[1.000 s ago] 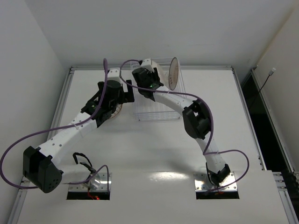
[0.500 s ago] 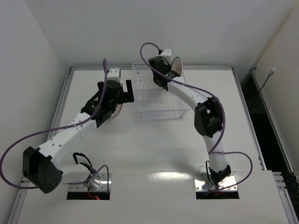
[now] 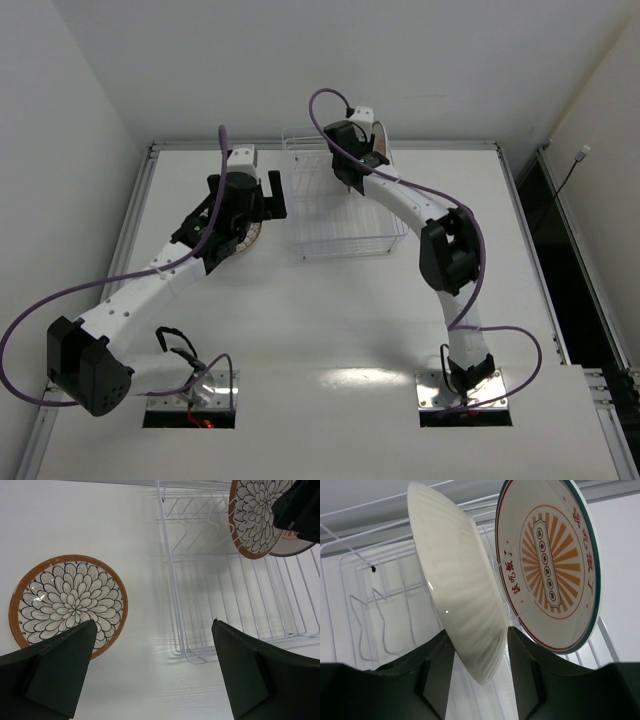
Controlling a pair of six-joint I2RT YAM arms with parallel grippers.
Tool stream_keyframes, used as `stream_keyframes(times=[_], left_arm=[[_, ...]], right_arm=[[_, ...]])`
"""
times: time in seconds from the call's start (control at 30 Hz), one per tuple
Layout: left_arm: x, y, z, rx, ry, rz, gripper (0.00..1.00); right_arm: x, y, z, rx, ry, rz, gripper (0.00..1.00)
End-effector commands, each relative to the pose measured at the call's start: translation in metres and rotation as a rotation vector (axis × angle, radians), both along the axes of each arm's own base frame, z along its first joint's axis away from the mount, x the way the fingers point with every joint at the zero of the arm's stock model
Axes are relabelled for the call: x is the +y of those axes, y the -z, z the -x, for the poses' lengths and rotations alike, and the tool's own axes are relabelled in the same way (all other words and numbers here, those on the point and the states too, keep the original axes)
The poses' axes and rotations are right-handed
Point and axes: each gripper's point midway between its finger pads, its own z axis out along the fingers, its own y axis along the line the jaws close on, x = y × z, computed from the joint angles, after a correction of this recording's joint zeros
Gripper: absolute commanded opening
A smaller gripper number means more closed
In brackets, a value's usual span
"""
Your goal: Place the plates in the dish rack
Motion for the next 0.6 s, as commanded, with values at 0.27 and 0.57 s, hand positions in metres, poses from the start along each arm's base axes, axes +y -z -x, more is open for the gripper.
stream_keyframes(times=[0.27, 0.57], left_arm=[[0.002, -0.035, -0.002, -0.085, -0.019, 0.05, 1.0], [0.018, -0.016, -0.01, -0.064, -0.131, 0.002, 1.0]], right_arm=[[0.009, -0.065, -0.002, -0.143, -0.076, -0.125, 0.6], [0.032, -0.11, 0.051, -0.222, -0.313, -0.279, 0.65]])
